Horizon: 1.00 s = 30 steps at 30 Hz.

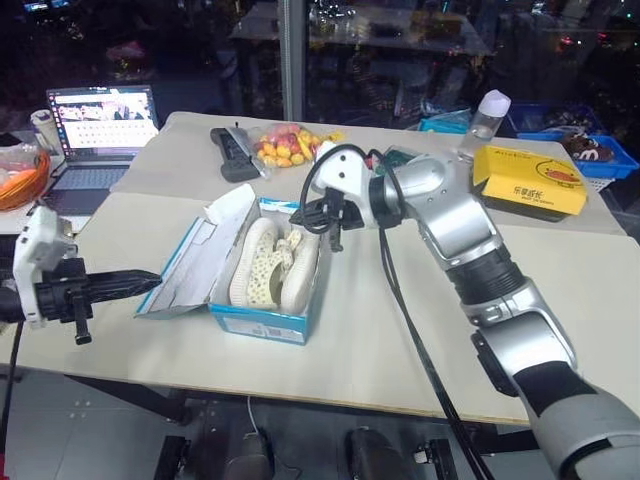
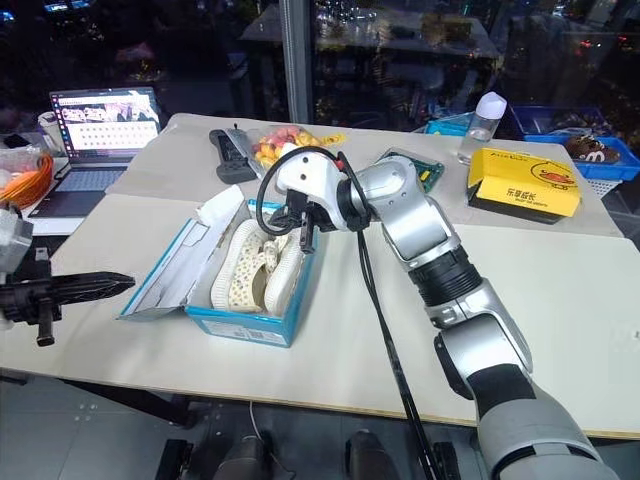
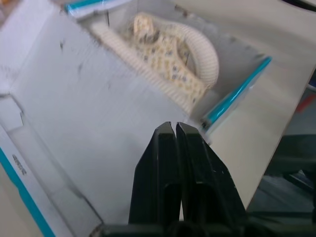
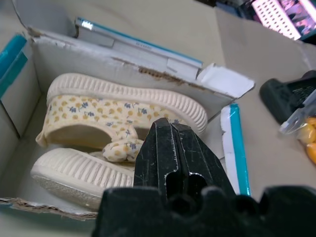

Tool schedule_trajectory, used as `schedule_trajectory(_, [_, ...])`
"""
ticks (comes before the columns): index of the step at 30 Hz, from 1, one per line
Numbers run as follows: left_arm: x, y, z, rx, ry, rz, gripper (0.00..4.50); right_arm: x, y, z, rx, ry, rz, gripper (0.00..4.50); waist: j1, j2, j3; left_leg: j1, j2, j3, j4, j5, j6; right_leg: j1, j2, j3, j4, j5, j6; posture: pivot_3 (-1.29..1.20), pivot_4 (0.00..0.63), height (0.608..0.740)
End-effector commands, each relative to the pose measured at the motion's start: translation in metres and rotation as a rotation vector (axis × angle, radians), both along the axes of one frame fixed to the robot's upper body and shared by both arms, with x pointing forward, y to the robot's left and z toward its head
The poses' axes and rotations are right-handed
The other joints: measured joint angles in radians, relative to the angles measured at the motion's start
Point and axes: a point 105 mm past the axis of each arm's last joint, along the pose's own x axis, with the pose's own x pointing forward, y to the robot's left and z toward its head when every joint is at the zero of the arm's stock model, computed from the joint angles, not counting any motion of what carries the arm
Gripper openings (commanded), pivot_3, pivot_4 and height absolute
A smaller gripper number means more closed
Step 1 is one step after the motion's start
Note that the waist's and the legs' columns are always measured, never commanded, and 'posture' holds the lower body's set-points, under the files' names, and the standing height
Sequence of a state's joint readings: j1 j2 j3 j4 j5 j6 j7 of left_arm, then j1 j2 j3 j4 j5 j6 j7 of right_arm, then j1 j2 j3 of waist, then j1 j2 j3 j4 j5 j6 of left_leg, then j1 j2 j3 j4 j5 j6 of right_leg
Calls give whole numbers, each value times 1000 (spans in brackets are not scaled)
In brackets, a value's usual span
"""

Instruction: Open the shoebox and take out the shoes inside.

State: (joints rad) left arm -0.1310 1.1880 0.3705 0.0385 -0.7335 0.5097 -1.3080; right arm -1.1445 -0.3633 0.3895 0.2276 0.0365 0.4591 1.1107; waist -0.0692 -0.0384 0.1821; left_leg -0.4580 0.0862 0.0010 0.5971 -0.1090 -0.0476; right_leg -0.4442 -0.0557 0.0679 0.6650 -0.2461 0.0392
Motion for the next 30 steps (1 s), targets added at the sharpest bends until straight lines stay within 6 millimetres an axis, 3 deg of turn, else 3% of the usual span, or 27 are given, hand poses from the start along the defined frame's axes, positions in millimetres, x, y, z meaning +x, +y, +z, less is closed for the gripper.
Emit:
schedule_trajectory(1, [4, -3, 5, 16, -41, -35, 101, -6, 8, -1, -13, -7, 26, 558, 1, 0, 0, -1, 0, 0, 0, 0, 0, -1, 0, 0, 0, 0, 0, 0, 150, 716])
schedule_trajectory(2, [5, -4, 7, 11, -50, -41, 101, -7, 9, -4, -30, -5, 31, 700, 2, 0, 0, -2, 0, 0, 0, 0, 1, -1, 0, 0, 0, 0, -1, 0, 150, 716])
schedule_trajectory(8, [9, -6, 6, 11, -63, -47, 101, -12, 12, -20, -124, -46, 81, 2820, 9, 0, 0, -4, 0, 0, 0, 1, 1, -3, 0, 0, 0, 0, -2, 0, 150, 716])
schedule_trajectory(15, [11, -7, 4, 0, -72, -47, 101, -11, 17, -36, -162, -53, 92, 2820, 9, -1, 0, -4, 0, 0, 1, 1, 1, -3, 0, 0, 1, -2, 2, 0, 150, 716])
schedule_trajectory(20, [9, -9, 1, -8, -71, -47, 101, 6, 28, -42, -132, -72, 27, 2820, 7, -1, 0, -3, 0, 0, 2, 1, 0, -2, 0, 0, 2, -2, 3, 0, 150, 716])
schedule_trajectory(29, [11, -9, 3, 1, -89, -38, 101, 5, 36, -47, -112, -56, 34, 2820, 9, -1, -1, -2, 0, 0, 2, 2, -1, 0, -1, 0, 2, 0, 4, 0, 150, 716])
schedule_trajectory(30, [11, -9, 3, 2, -91, -37, 101, 5, 37, -47, -111, -56, 33, 2577, 9, -1, -1, -2, 0, 0, 3, 2, -1, 0, -1, 0, 2, 0, 4, 0, 150, 716])
